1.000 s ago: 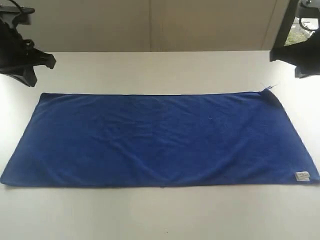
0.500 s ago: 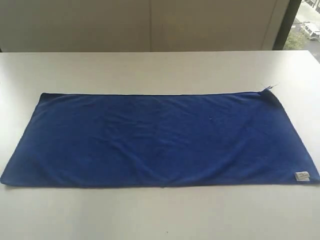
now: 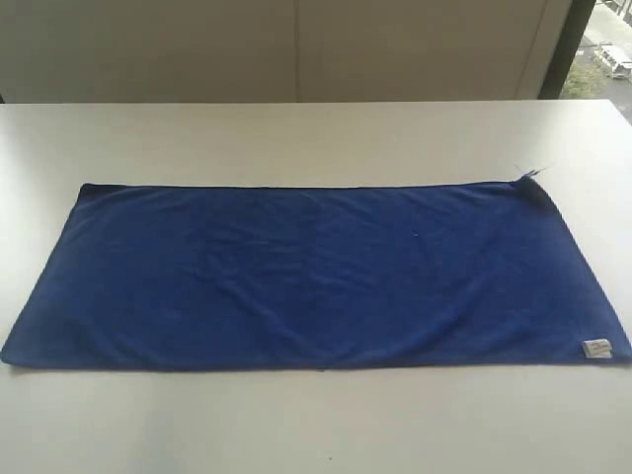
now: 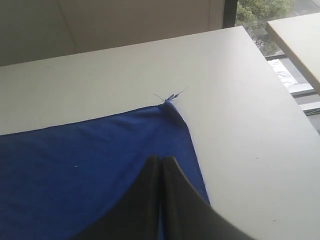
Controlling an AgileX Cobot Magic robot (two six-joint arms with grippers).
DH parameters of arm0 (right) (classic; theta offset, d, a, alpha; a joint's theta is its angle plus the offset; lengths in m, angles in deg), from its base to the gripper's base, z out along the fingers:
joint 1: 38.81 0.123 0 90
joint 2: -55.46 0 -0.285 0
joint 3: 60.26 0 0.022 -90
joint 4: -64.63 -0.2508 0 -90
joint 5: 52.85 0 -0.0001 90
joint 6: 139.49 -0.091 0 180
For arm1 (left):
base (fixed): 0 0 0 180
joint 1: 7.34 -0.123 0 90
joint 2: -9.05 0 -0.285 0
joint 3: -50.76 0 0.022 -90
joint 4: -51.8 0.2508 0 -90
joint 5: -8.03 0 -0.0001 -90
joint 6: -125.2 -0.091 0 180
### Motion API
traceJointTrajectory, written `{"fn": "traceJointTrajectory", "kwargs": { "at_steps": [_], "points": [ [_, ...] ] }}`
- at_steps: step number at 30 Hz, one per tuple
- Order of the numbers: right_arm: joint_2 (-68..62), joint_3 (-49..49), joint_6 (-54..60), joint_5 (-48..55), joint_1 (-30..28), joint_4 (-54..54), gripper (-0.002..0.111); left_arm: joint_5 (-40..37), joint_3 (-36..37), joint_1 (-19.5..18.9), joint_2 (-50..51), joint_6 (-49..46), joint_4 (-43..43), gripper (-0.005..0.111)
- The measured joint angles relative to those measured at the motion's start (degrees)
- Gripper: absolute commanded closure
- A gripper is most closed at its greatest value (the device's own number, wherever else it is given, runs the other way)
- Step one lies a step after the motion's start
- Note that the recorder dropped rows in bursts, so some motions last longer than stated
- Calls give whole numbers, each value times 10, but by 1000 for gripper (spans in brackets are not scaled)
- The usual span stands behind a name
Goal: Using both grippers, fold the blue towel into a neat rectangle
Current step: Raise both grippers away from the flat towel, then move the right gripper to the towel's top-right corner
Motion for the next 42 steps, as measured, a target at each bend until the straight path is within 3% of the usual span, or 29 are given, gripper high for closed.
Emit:
{"fn": "traceJointTrajectory", "kwargs": {
  "at_steps": [7, 19, 26, 35, 38, 42],
  "points": [
    [-73, 12, -9, 8, 0, 0, 108, 0, 0, 0, 0, 0, 0, 107],
    [-368, 110, -7, 21, 0, 0, 108, 0, 0, 0, 0, 0, 0, 107],
    [-507, 232, 72, 93, -1, -22, 108, 0, 0, 0, 0, 0, 0, 107],
    [-598, 309, 241, 157, -69, -154, 108, 0, 0, 0, 0, 0, 0, 107],
    [-615, 309, 250, 143, -76, -162, 102, 0, 0, 0, 0, 0, 0, 107],
    [-628, 309, 252, 119, -76, -164, 82, 0, 0, 0, 0, 0, 0, 107]
  ]
}}
